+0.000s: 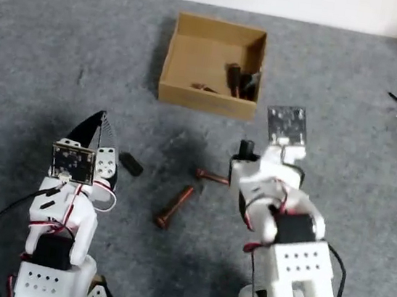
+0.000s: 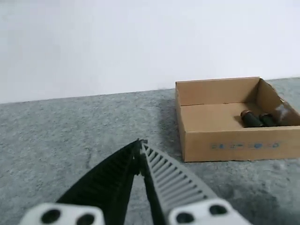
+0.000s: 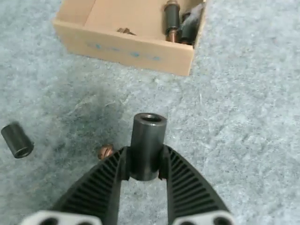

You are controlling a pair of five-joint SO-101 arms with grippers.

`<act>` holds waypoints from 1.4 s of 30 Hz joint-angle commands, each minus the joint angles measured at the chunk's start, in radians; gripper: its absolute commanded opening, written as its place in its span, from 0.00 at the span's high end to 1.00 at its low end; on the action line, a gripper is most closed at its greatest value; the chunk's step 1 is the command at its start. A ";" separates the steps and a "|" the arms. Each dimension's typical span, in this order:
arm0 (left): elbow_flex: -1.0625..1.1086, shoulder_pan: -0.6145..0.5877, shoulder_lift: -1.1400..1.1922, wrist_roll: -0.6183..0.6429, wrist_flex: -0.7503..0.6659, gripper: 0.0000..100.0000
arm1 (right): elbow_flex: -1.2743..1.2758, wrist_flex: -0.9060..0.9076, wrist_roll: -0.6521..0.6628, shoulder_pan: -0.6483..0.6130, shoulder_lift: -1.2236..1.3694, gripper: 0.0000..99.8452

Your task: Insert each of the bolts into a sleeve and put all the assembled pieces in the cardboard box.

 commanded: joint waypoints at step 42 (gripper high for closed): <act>-0.816 0.289 1.415 0.330 0.074 0.95 | 0.625 -0.259 0.107 0.047 -0.756 0.99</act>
